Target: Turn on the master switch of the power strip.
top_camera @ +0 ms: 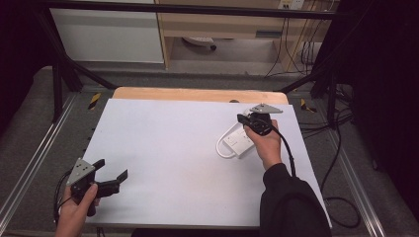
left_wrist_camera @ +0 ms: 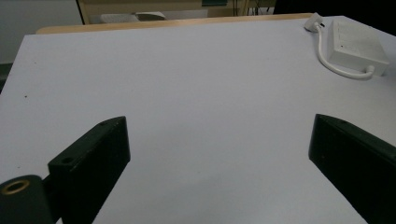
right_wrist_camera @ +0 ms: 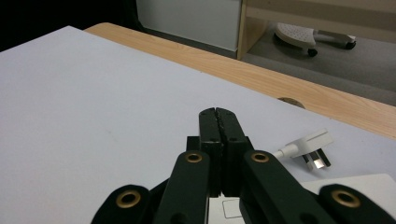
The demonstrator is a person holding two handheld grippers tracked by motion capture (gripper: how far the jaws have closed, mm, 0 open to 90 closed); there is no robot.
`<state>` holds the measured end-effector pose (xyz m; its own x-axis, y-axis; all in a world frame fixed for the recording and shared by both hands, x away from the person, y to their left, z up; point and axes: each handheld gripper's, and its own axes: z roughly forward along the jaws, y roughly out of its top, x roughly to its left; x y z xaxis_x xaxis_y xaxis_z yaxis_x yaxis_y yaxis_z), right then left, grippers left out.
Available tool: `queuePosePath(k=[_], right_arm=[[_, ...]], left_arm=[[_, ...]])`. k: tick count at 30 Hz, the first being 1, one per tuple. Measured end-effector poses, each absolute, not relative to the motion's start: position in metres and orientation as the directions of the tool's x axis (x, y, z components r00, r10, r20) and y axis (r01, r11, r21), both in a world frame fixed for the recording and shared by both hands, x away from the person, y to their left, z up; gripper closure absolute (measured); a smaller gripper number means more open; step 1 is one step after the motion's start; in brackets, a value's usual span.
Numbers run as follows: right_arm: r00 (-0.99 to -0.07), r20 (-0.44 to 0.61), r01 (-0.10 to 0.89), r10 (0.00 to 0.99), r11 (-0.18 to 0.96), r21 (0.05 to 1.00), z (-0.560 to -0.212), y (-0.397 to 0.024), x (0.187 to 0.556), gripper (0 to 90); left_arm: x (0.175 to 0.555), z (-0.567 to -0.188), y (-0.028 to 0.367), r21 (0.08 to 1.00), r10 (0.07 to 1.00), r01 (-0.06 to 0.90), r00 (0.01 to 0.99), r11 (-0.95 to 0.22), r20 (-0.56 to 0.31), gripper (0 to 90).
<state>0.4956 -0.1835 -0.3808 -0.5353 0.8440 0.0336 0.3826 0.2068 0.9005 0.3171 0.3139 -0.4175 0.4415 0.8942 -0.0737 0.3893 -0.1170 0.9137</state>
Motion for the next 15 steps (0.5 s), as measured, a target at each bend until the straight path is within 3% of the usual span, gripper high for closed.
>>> queuePosePath(k=[15], right_arm=[[-0.556,0.03,0.393,0.831,0.232,0.89,-0.3882,-0.1744,0.4959,90.0]], left_arm=[[0.317,-0.4173,0.3138,0.915,0.896,0.386,0.439,-0.117,-0.071,5.3]])
